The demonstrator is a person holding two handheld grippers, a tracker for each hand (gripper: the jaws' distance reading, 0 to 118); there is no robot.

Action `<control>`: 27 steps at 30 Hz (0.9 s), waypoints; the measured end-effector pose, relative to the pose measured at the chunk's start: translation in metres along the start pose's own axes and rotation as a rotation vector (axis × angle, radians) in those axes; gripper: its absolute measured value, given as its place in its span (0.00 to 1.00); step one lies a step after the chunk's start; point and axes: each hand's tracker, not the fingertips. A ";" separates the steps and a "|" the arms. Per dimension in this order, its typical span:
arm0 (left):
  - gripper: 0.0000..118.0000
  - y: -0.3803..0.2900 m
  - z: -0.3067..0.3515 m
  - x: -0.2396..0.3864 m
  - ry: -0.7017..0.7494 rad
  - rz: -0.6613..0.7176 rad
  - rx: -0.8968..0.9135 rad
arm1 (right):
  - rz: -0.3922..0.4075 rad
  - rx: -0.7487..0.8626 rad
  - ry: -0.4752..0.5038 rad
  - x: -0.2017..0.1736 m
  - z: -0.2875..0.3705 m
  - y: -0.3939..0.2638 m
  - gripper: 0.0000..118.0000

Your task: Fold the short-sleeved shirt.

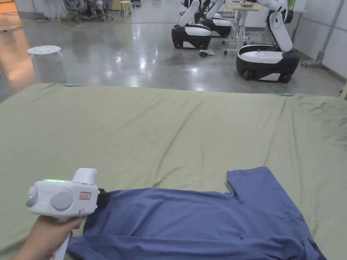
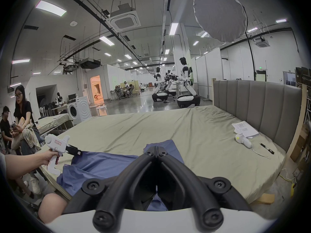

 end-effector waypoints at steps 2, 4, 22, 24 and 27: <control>0.03 0.003 0.015 -0.007 -0.024 0.066 0.074 | 0.007 -0.011 0.008 0.010 -0.008 0.001 0.00; 0.03 0.005 0.024 -0.010 -0.041 0.096 0.079 | 0.021 -0.035 0.040 0.014 -0.025 0.005 0.00; 0.03 0.008 0.058 0.021 -0.084 0.052 0.112 | -0.002 -0.806 -0.002 0.102 -0.351 -0.065 0.94; 0.03 0.011 0.057 0.020 -0.081 0.052 0.109 | -0.020 -0.840 -0.029 0.109 -0.361 -0.077 0.93; 0.03 0.014 0.054 0.019 -0.073 0.038 0.096 | 0.060 -0.844 -0.062 0.081 -0.339 -0.067 0.80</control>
